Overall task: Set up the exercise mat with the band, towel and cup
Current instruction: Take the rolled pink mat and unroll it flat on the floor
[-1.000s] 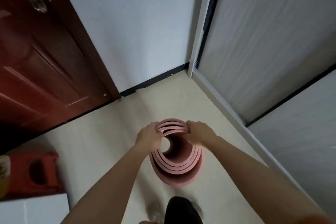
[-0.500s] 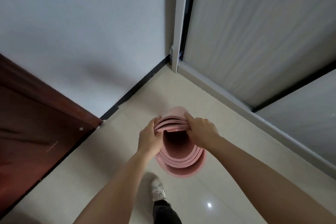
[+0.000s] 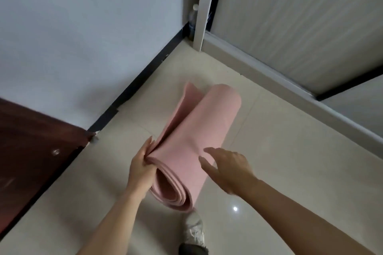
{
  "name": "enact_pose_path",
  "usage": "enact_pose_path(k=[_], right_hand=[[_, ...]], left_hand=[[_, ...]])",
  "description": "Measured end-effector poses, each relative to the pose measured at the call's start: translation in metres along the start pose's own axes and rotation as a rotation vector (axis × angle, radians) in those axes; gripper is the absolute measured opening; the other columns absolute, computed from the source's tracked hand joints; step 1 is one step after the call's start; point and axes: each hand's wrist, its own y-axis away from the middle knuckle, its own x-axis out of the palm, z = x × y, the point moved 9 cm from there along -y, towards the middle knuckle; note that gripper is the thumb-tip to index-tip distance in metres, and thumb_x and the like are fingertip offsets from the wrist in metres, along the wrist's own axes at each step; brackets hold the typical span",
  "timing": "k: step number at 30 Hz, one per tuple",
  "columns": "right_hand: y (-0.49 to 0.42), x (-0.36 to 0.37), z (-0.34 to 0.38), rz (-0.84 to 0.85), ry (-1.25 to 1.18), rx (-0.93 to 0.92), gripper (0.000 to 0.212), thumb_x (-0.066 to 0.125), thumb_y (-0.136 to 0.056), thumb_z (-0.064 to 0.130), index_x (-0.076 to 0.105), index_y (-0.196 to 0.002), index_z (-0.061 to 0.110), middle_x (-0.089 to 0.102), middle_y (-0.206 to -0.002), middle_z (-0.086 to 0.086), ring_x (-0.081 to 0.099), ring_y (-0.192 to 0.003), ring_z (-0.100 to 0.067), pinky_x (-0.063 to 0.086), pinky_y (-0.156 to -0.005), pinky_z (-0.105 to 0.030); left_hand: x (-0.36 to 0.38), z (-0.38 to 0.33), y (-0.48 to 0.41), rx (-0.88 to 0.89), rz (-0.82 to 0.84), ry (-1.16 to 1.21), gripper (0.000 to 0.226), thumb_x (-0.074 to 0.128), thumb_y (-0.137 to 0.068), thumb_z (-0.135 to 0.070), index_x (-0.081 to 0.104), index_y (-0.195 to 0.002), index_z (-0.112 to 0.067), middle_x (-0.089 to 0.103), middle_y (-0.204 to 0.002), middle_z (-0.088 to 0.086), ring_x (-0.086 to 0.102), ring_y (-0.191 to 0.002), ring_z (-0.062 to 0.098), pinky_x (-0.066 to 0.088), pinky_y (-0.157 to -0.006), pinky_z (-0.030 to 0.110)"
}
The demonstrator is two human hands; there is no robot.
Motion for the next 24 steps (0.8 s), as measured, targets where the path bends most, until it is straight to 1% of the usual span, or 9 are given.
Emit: enact_pose_path(k=[3,8,11,13,15,17,19,21,24], right_hand=[[-0.045,0.046,-0.014,-0.082,-0.114,0.129,0.048,0.032,-0.099,0.05,0.045,-0.138,0.026,0.056,-0.137,-0.002,0.059,-0.115,-0.029,0.044,-0.092,-0.037],[-0.143,0.12,-0.008,-0.18,-0.055,0.105,0.061,0.038,-0.097,0.05,0.025,-0.152,0.027,0.022,-0.161,-0.001,0.028,-0.143,-0.025,0.032,-0.11,-0.046],[-0.19,0.151,-0.004,-0.222,-0.062,0.109,0.071,0.038,-0.093,0.06,0.009,-0.154,0.036,-0.002,-0.165,0.004,-0.003,-0.151,-0.029,0.011,-0.114,-0.064],[-0.217,0.178,0.001,-0.208,-0.037,0.099,0.072,0.034,-0.091,0.066,0.005,-0.152,0.042,-0.007,-0.165,0.003,-0.012,-0.149,-0.034,0.005,-0.112,-0.071],[-0.231,0.199,0.003,-0.186,0.069,0.103,0.07,0.026,-0.09,0.07,0.006,-0.152,0.044,-0.009,-0.164,0.001,-0.018,-0.147,-0.039,0.001,-0.107,-0.077],[-0.236,0.211,0.003,-0.219,0.156,0.11,0.069,0.018,-0.089,0.071,0.008,-0.152,0.043,-0.01,-0.164,-0.002,-0.021,-0.145,-0.041,-0.004,-0.105,-0.078],[-0.238,0.212,0.004,-0.271,0.163,0.115,0.069,0.016,-0.089,0.07,0.011,-0.152,0.042,-0.008,-0.164,-0.002,-0.021,-0.146,-0.041,-0.008,-0.105,-0.077],[-0.24,0.208,0.007,-0.294,0.142,0.117,0.069,0.018,-0.089,0.069,0.013,-0.152,0.04,-0.005,-0.164,-0.002,-0.02,-0.146,-0.04,-0.009,-0.106,-0.076],[-0.24,0.205,0.017,-0.299,0.142,0.059,0.07,0.021,-0.089,0.067,0.015,-0.152,0.039,-0.002,-0.165,0.0,-0.018,-0.148,-0.036,-0.011,-0.107,-0.074]], left_hand=[[-0.022,0.074,-0.023,0.007,0.013,-0.024,0.07,0.05,-0.082,0.013,0.064,-0.11,-0.05,0.073,-0.102,-0.014,0.068,-0.094,0.001,0.056,-0.079,0.018],[-0.06,0.17,-0.085,0.042,0.006,0.059,0.068,0.041,-0.075,0.03,0.064,-0.114,-0.021,0.071,-0.099,0.005,0.064,-0.092,0.022,0.051,-0.084,0.039],[-0.073,0.207,-0.115,0.032,0.123,0.014,0.074,0.04,-0.067,0.026,0.062,-0.121,-0.02,0.07,-0.096,0.005,0.062,-0.077,0.014,0.048,-0.063,0.027],[-0.081,0.235,-0.136,-0.033,0.176,0.05,0.072,0.044,-0.054,0.01,0.066,-0.114,-0.023,0.065,-0.093,0.0,0.056,-0.068,0.007,0.041,-0.052,0.019],[-0.085,0.258,-0.154,-0.158,0.159,0.171,0.048,0.051,-0.058,-0.004,0.071,-0.096,-0.026,0.06,-0.091,-0.003,0.052,-0.075,0.009,0.039,-0.063,0.025],[-0.089,0.271,-0.17,-0.197,0.052,0.083,0.015,0.061,-0.084,-0.023,0.071,-0.093,-0.029,0.064,-0.088,-0.006,0.054,-0.08,0.011,0.043,-0.071,0.031],[-0.098,0.272,-0.184,-0.103,-0.115,-0.108,0.021,0.063,-0.089,-0.038,0.073,-0.098,-0.022,0.067,-0.084,-0.002,0.058,-0.078,0.016,0.053,-0.077,0.039],[-0.106,0.27,-0.188,-0.066,-0.252,-0.065,0.029,0.065,-0.088,-0.042,0.072,-0.09,-0.014,0.065,-0.079,0.007,0.057,-0.074,0.019,0.056,-0.079,0.051],[-0.12,0.279,-0.183,-0.113,-0.369,0.042,0.027,0.065,-0.087,-0.041,0.069,-0.088,-0.015,0.069,-0.087,0.015,0.063,-0.079,0.026,0.055,-0.081,0.052]])
